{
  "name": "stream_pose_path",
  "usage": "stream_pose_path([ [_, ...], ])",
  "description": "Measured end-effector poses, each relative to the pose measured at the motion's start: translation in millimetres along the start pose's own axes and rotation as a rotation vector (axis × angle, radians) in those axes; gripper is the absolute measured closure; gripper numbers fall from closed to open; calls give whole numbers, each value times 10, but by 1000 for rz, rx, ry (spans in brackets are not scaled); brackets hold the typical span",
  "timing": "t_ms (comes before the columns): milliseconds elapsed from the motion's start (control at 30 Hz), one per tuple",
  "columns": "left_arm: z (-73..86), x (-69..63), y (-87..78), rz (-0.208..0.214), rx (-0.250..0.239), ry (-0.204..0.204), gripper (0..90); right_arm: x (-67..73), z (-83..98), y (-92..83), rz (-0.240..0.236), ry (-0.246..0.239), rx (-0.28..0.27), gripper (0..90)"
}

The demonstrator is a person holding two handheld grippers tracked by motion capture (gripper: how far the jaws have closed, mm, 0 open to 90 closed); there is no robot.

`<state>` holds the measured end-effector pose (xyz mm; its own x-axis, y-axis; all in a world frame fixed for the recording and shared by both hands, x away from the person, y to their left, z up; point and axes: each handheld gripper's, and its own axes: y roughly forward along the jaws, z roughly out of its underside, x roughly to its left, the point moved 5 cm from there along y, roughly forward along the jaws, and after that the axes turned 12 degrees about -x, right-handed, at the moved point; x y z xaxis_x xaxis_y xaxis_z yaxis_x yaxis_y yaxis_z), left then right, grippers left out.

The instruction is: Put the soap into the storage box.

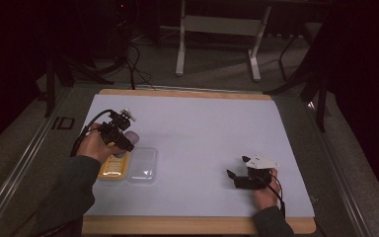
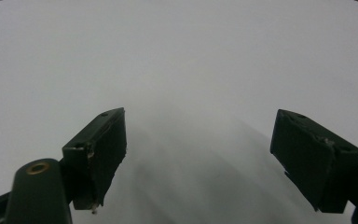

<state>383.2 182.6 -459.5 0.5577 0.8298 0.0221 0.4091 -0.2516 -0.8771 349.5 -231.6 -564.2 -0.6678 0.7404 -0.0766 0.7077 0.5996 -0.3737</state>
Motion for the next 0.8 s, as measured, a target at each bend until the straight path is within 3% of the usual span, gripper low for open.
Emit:
stream_pose_path([
  [467, 153, 5, -40, -10, 11, -11, 499, 0, 0, 0, 1, -3, 1, 180],
  [800, 269, 46, -26, -15, 20, -41, 499, 2, 0, 1, 1, -3, 1, 180],
])
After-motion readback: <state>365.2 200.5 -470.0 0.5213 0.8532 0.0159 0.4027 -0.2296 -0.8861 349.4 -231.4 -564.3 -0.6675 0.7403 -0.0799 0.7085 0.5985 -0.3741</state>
